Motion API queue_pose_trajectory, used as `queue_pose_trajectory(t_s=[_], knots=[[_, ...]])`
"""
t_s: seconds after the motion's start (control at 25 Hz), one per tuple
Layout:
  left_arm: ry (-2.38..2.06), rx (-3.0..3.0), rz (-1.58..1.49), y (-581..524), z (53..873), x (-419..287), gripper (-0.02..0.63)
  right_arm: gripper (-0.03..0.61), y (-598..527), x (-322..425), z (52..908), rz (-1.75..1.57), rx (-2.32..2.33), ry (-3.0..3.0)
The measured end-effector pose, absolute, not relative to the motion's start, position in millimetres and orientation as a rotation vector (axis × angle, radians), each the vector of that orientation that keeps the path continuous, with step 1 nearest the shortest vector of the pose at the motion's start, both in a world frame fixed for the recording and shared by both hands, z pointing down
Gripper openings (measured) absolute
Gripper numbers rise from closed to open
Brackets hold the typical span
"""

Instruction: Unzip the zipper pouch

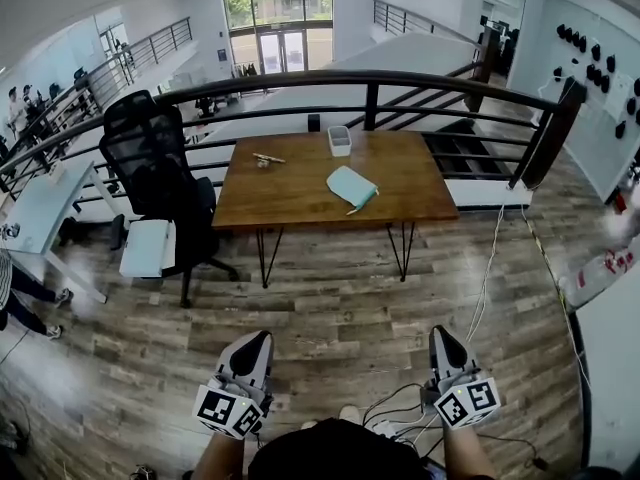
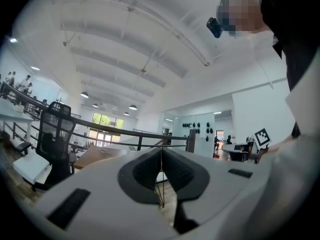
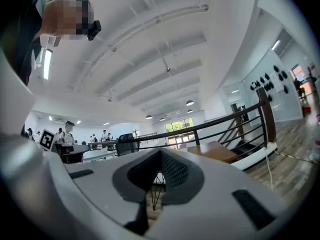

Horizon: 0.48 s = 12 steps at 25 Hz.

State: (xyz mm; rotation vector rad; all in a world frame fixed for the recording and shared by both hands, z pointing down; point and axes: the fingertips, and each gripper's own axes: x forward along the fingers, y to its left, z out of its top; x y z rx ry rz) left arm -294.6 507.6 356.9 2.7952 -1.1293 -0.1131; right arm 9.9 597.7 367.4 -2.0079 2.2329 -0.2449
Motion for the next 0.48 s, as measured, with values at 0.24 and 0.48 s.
queue_pose_trajectory(t_s=[0.24, 0.48], knots=[[-1.124, 2.777, -0.114, 510.6, 361.5, -289.7, 0.015, -0.006, 596.2, 5.8, 367.4, -0.242, -2.000, 2.255], [-1.201, 2.760, -0.133, 506.6, 359.8, -288.9, 0.015, -0.005, 597.9, 8.1, 364.2, -0.180, -1.994, 2.318]])
